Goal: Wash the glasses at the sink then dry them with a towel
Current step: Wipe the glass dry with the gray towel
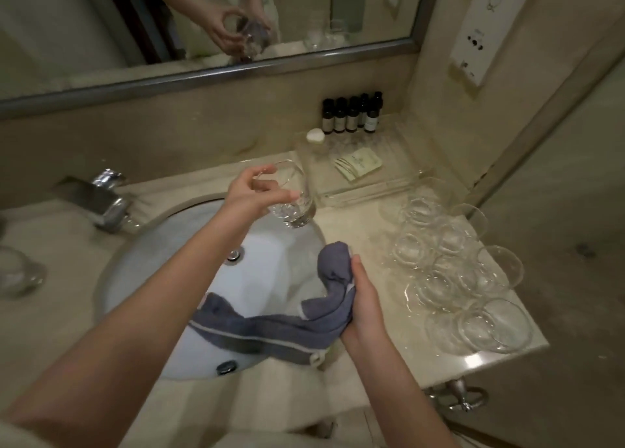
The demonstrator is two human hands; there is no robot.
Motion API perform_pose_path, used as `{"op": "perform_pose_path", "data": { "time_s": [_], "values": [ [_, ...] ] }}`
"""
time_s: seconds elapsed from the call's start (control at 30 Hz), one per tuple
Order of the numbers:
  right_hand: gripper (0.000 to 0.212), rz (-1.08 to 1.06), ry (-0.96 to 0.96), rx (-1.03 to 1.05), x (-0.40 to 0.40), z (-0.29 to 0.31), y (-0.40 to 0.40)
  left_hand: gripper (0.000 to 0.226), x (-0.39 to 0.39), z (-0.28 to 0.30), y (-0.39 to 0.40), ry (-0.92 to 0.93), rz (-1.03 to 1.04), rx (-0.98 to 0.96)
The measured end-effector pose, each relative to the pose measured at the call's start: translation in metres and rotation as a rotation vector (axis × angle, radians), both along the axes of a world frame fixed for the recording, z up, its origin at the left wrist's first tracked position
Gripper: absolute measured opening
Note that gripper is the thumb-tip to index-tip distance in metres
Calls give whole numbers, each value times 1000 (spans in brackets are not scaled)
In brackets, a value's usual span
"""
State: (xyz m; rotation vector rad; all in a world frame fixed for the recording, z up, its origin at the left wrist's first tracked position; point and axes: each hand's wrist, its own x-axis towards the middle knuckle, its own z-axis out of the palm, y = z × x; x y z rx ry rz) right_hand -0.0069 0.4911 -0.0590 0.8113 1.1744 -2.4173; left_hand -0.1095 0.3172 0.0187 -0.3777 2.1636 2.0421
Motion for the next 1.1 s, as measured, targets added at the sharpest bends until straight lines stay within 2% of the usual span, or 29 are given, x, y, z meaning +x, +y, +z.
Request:
{"op": "perform_pose_path", "data": {
  "time_s": [0.1,0.2,0.3,0.4,0.47,0.53,0.63,0.73,0.87,1.0,1.1],
  "values": [
    [36,-23,130,117,-3,25,-21,86,33,12,-29,4,31,120],
    [24,-38,302,259,-2,51,-45,85,62,12,-45,-15,146,199],
    [22,-26,489,495,8,65,-71,77,85,9,-51,-20,254,267],
    [33,6,743,880,21,70,-95,65,102,9,-55,1,275,258],
    [47,29,885,1124,27,70,-107,74,111,13,-56,21,278,246],
    [52,30,955,1239,31,70,-117,82,117,18,-56,60,299,232],
    [56,63,953,1225,37,77,-126,78,120,23,-55,119,299,202],
    [51,156,886,1023,36,80,-128,72,121,29,-53,142,275,195],
    [57,204,768,809,31,74,-124,61,126,31,-48,104,273,302],
    [46,226,778,874,34,74,-120,58,126,28,-45,41,302,238],
    [45,202,855,965,33,77,-118,31,129,24,-40,87,396,55]
  ]
}}
